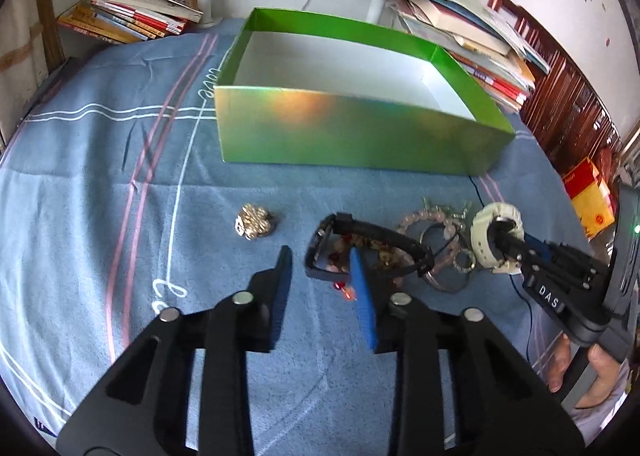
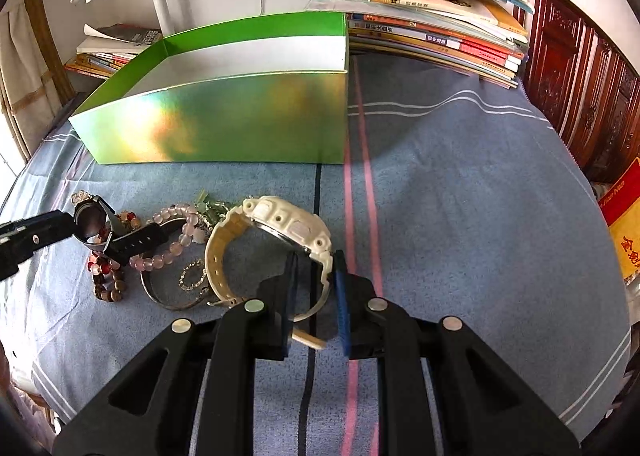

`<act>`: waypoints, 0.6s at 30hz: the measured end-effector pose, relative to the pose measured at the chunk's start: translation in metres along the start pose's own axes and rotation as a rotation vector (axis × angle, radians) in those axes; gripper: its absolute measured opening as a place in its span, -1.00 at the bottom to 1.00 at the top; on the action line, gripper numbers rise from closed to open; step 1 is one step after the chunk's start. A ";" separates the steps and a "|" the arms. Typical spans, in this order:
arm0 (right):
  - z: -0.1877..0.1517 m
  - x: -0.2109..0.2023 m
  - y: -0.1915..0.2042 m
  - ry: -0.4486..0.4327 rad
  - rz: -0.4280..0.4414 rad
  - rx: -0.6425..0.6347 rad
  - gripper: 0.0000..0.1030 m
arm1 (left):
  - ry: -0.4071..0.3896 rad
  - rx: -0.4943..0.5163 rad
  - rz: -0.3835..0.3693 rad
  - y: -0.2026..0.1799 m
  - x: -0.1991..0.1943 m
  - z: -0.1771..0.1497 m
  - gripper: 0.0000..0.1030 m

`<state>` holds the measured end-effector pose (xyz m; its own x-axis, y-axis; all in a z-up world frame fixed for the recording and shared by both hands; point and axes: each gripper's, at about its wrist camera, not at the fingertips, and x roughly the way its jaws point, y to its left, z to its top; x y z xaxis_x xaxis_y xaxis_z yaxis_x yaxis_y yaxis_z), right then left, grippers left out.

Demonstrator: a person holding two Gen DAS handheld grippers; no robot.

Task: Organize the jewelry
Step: 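Grasp the white watch with the right tool while the left tool grasps the black-strap watch, then carry the white watch into the green box while the left tool drops the black watch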

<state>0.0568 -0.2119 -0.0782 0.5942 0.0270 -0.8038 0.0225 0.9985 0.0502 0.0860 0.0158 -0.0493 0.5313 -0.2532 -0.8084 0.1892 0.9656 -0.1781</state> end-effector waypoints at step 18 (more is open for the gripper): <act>0.014 -0.037 -0.002 -0.099 0.027 0.016 -0.70 | -0.041 -0.019 -0.027 0.005 -0.023 0.011 -0.84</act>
<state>0.0460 -0.2160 -0.0408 0.6712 0.0484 -0.7397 0.0176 0.9965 0.0813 0.0838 0.0258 -0.0254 0.5599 -0.2807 -0.7796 0.1881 0.9594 -0.2104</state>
